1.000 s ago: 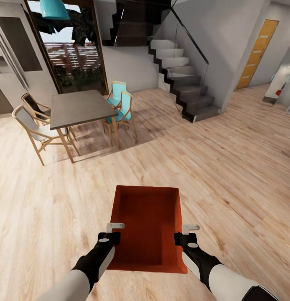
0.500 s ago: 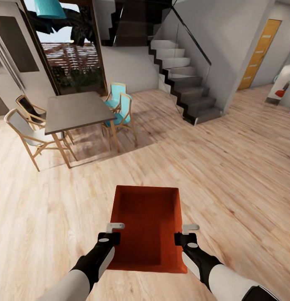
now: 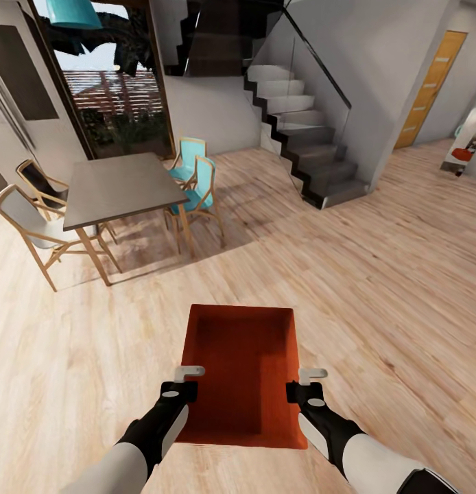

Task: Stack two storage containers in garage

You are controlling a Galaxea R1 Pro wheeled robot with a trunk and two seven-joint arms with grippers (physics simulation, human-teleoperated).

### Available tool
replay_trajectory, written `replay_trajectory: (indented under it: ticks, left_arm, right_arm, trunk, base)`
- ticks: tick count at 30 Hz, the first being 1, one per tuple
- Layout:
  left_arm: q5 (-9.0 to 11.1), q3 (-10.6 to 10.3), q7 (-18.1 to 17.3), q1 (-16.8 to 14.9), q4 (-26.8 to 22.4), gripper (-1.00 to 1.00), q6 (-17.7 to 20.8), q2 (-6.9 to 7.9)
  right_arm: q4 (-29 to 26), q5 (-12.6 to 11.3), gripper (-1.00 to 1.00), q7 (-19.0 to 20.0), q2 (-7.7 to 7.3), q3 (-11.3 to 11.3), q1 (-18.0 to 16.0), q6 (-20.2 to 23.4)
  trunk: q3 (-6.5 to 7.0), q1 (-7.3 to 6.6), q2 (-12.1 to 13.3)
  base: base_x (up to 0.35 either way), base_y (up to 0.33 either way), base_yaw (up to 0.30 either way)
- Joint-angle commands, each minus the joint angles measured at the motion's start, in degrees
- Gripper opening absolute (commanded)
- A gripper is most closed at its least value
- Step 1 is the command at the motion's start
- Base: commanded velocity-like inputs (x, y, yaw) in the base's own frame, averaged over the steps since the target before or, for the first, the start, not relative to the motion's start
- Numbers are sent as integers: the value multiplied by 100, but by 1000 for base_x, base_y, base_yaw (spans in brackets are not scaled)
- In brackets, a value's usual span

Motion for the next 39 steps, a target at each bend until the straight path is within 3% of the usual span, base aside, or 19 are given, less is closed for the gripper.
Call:
replay_trajectory:
  ticks: [1,8,39]
  left_arm:
    - [128,-78,75,0,61,-100,70,11]
    - [128,-78,75,0,61,-100,71,7]
    - [128,-78,66,0,64,-100,71,10]
  right_arm:
    - [-5,48,-100,-113,-92,-69,-12,-308]
    - [-5,49,-100,-113,-92,-69,-12,-306]
    - [-5,48,-100,-113,-92,-69,-12,-299]
  trunk:
    - [-9,6,-10]
    - [-9,6,-10]
    - [-9,6,-10]
  base:
    - [322,0,0]
    - [322,0,-68]
    - [322,0,-282]
